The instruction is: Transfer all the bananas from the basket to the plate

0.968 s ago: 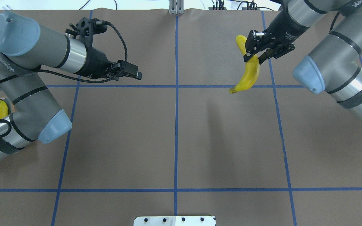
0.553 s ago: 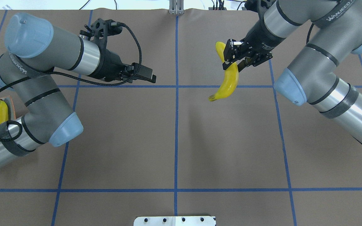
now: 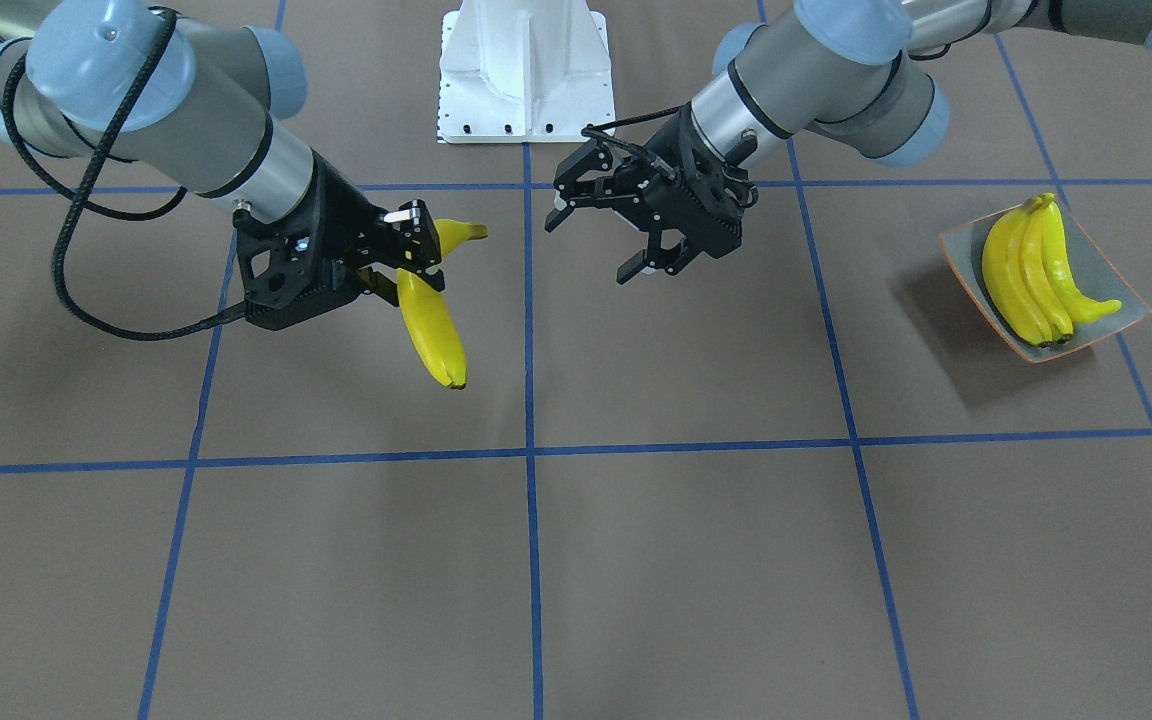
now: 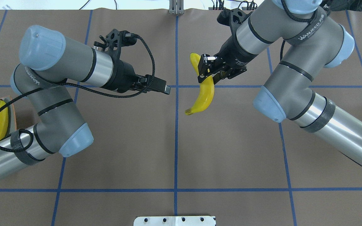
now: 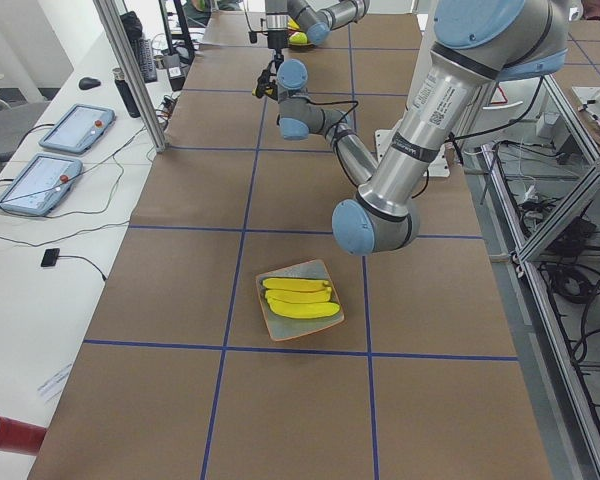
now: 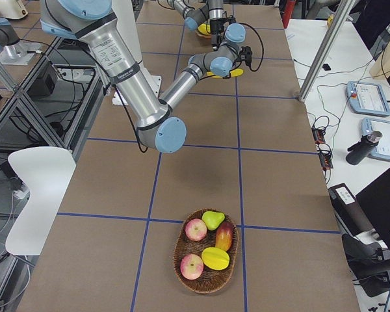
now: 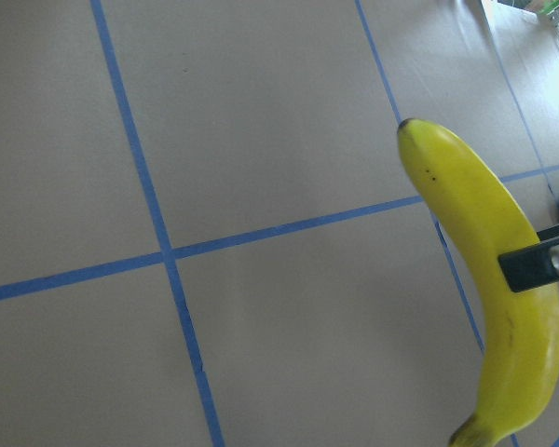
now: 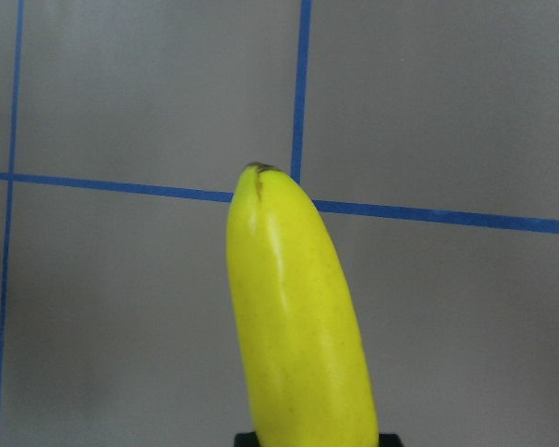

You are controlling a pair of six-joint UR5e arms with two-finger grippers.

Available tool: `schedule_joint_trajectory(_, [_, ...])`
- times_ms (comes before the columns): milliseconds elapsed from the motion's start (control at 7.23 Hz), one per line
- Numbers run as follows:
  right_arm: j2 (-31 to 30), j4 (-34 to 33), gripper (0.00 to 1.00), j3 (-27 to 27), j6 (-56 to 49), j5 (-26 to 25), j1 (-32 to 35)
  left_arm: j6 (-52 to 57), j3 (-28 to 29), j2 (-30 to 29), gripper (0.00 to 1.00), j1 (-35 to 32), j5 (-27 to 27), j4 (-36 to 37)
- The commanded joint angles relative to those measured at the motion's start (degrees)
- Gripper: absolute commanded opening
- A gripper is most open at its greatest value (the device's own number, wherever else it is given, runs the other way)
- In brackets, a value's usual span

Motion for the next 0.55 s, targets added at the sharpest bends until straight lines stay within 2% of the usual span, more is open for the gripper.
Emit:
schedule_joint_trajectory(0, [1.3,-0.4,0.00,-0.1,0.2,-2.1,-2.5,-0.2,0.0,-0.9,0.99,1.6,0.1,-0.2])
schedule_joint_trajectory(415, [4.1,-0.7,0.00,-2.2,4.0,-4.3,-4.2,-0.7,0.2,-2.3,0.99,2.2,0.1,-0.1])
